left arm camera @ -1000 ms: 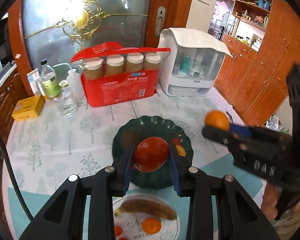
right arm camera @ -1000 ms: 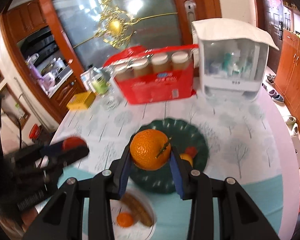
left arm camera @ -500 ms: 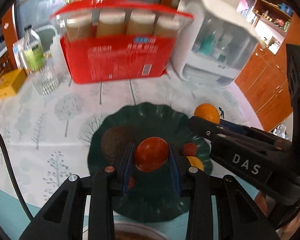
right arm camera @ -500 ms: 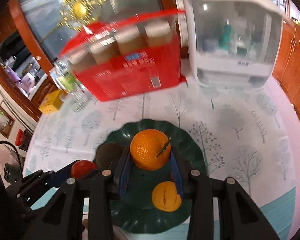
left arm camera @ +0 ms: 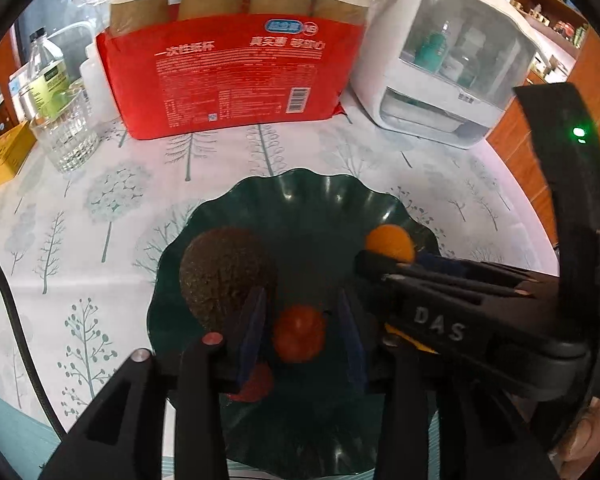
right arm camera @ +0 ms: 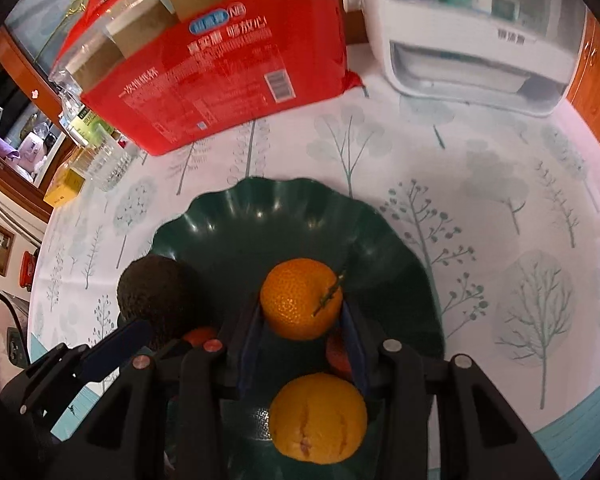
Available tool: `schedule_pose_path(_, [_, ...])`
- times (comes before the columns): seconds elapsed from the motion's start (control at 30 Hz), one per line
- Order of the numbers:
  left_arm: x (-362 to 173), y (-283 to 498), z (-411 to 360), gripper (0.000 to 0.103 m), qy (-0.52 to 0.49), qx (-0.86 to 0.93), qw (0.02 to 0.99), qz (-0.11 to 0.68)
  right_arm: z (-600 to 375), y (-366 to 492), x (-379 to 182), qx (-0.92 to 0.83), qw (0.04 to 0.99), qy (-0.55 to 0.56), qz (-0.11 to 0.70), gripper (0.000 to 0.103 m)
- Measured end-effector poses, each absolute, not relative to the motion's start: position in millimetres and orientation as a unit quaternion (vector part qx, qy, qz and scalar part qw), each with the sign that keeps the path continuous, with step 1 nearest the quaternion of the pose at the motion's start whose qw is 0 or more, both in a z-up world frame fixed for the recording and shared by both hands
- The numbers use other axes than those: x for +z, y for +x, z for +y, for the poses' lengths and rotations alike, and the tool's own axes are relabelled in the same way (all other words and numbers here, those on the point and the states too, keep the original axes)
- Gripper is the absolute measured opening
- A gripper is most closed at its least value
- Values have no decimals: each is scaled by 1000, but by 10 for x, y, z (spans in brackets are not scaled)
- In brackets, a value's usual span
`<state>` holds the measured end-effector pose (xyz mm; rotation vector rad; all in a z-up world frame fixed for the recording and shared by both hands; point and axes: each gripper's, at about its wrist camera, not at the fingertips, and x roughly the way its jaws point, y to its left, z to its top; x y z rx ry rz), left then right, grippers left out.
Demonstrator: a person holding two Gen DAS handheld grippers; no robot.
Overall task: Organize fruits
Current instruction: 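Carry the red tomato and tangerine in both tools to the green plate, then open both tools to drop the tomato and tangerine onto the green plate, then pull both tools back toward the white fruit plate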
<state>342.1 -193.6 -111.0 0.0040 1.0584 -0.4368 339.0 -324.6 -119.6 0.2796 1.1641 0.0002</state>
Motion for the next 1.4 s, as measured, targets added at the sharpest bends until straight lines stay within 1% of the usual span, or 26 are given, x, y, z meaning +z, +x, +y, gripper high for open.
schedule_pose_path(0.07, [-1094,3410,-1936,46,6,-206,841,499,-3258,3390,-1193,3,825,139,547,40])
schedule_pose_path(0.13, [-1078,3402,-1925,55,5,-211,841,498,-3275,3381,-1176,8,825,147,545,40])
schedule_pose_path(0.2, [-1050,3389,-1905,61,3,-208,844,494,-3277,3367,-1148,9,826,149,543,40])
schedule_pose_path(0.27, [-1017,3379,-1895,64,4,-207,846,491,-3283,3350,-1108,11,828,153,539,40])
schedule_pose_path(0.83, [-738,3191,-1729,67,2,-198,855,480,-3160,3130,-793,18,845,127,520,40])
schedule_pose_path(1.2, [-578,2943,-1466,68,1,-173,858,484,-3095,2766,-561,16,854,117,507,40])
schedule_pose_path(1.33, [-489,2800,-1322,74,1,-162,862,480,-3040,2577,-476,15,858,109,501,40])
schedule_pose_path(1.4, [-434,2716,-1220,74,-1,-156,864,478,-3000,2484,-433,16,860,103,500,40])
